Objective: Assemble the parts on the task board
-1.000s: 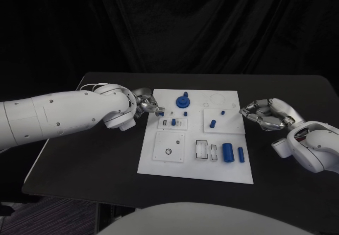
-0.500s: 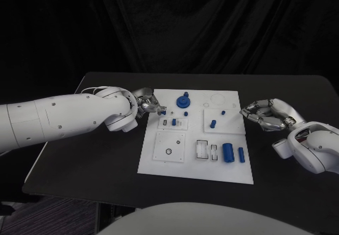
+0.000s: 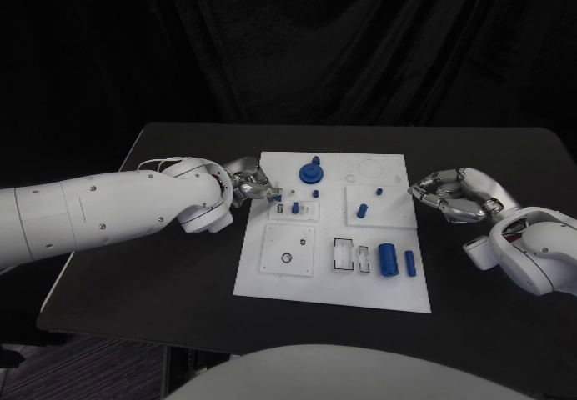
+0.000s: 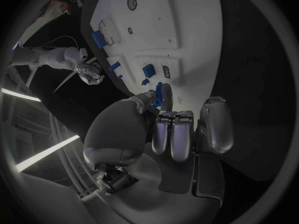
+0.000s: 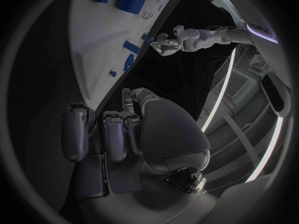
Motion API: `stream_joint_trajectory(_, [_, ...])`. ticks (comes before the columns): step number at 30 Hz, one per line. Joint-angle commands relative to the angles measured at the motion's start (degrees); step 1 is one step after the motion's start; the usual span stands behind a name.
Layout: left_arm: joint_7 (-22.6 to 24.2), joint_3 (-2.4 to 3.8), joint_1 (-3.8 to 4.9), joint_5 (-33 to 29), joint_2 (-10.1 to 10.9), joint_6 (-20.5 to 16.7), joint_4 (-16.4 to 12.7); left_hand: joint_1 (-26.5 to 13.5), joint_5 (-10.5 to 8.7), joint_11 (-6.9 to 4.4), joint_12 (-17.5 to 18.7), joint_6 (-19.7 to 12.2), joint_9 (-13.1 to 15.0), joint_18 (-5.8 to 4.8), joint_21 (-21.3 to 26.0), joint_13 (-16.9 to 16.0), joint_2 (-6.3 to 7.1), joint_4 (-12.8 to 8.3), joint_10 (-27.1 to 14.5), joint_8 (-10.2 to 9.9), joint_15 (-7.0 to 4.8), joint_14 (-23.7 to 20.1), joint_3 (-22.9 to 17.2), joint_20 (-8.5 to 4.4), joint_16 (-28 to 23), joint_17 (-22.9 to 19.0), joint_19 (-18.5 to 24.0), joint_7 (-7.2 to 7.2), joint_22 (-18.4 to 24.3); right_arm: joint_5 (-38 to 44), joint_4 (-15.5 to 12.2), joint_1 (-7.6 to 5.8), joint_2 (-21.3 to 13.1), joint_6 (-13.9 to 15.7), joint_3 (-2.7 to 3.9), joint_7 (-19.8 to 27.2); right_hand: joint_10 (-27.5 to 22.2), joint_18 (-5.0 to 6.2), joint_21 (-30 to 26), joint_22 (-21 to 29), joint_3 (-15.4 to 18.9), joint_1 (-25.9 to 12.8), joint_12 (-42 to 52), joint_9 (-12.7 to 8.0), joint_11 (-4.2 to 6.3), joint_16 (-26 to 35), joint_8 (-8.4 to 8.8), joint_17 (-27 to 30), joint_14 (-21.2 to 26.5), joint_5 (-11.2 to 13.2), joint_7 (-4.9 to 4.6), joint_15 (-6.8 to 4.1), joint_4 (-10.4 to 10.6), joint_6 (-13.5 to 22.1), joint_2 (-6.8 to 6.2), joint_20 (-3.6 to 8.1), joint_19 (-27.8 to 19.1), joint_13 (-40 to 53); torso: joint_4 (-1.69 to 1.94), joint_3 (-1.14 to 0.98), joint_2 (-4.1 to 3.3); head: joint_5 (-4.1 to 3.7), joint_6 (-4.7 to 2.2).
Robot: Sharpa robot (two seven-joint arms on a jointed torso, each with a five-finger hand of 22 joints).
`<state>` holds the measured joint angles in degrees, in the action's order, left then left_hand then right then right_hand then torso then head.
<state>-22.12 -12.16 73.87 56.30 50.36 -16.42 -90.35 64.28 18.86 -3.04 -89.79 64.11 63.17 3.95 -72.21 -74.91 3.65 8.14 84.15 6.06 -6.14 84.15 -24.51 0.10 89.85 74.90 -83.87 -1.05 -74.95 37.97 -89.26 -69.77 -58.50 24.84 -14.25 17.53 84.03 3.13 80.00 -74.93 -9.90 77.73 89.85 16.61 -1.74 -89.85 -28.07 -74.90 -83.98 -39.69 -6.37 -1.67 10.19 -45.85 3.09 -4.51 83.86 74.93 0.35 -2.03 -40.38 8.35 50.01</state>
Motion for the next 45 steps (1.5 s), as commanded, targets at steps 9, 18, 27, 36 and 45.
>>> stream_joint_trajectory(9, [0.25, 0.04, -0.90, 2.00, 0.12, 0.43, -0.17, -0.70, 0.02, -0.05, -0.21, 0.38, -0.08, -0.24, 0.18, -15.09, -0.36, 0.21, 5.85, 0.10, 0.02, 5.85, 0.51, 0.07, 0.15, 15.10, -1.84, 0.11, -10.06, 0.07, 0.00, 0.08, 0.02, 0.56, 0.04, -0.31, 5.97, -0.35, -0.33, -11.38, -0.19, -0.22, 0.15, -0.08, -0.18, -0.15, -0.30, -15.10, -6.02, -0.30, 0.03, -0.08, 0.01, 0.38, -0.41, 0.04, 0.28, 15.07, 0.00, 0.01, 0.00, 0.05, -0.01])
stream_joint_trajectory(18, [-0.23, 0.04, -1.51, 2.05, 0.23, 0.45, -0.23, -0.82, 0.05, -0.04, -0.21, 0.40, -0.09, -0.23, 0.19, -15.09, -0.54, 0.34, 5.85, 0.11, 0.03, 5.85, 0.56, 0.07, 0.15, 15.10, -1.84, 0.12, -10.06, 0.07, 0.02, 0.08, 0.07, 0.52, 0.04, -0.27, 5.97, -0.35, -0.33, -11.38, -0.19, -0.22, 0.15, -0.08, -0.18, -0.15, -0.30, -15.10, -6.02, -0.30, 0.03, -0.08, 0.01, 0.38, -0.41, 0.04, 0.28, 15.07, -0.02, -0.02, 0.00, 0.04, -0.01])
stream_joint_trajectory(27, [-0.23, 0.04, -1.82, 2.06, 0.22, 0.58, -0.25, -0.86, 0.06, -0.04, -0.21, 0.41, -0.10, -0.23, 0.20, -15.09, -0.64, 0.39, 5.85, 0.11, 0.03, 5.85, 0.56, 0.07, 0.15, 15.10, -1.84, 0.12, -10.05, 0.07, 0.04, 0.08, 0.09, 0.51, 0.04, -0.26, 5.97, -0.34, -0.37, -11.37, -0.25, -0.30, 0.15, -0.10, -0.19, -0.15, -0.34, -15.10, -6.02, -0.30, 0.03, -0.07, -0.01, 0.40, -0.43, 0.04, 0.26, 15.07, -0.03, -0.01, 0.00, 0.09, -0.01])
stream_joint_trajectory(36, [0.02, 0.04, -2.11, 2.06, 0.12, 0.81, -0.30, -0.89, 0.05, -0.04, -0.21, 0.42, -0.10, -0.23, 0.20, -15.09, -0.71, 0.43, 5.85, 0.12, 0.04, 5.85, 0.58, 0.07, 0.15, 15.10, -1.84, 0.12, -10.05, 0.07, 0.09, 0.09, 0.16, 0.40, 0.04, -0.23, 5.97, -0.34, -0.37, -11.37, -0.25, -0.30, 0.15, -0.10, -0.19, -0.15, -0.34, -15.10, -6.02, -0.30, 0.03, -0.07, -0.01, 0.40, -0.43, 0.04, 0.26, 15.07, -0.02, 0.00, 0.00, 0.16, -0.01])
stream_joint_trajectory(45, [0.17, 0.04, -2.34, 2.06, 0.02, 1.11, -0.24, -0.91, 0.04, -0.04, -0.21, 0.39, -0.11, -0.21, 0.32, -15.09, -0.76, 0.44, 5.85, 0.11, 0.04, 5.85, 0.61, 0.08, 0.15, 15.10, -1.82, 0.12, -10.02, 0.06, 0.12, 0.09, 0.14, 0.26, 0.04, -0.30, 5.97, -0.34, -0.37, -11.37, -0.32, -0.36, 0.15, -0.11, -0.19, -0.15, -0.39, -15.10, -6.02, -0.31, 0.03, -0.06, -0.04, 0.40, -0.43, 0.03, 0.26, 15.07, 0.00, 0.01, -0.01, 0.17, -0.01])
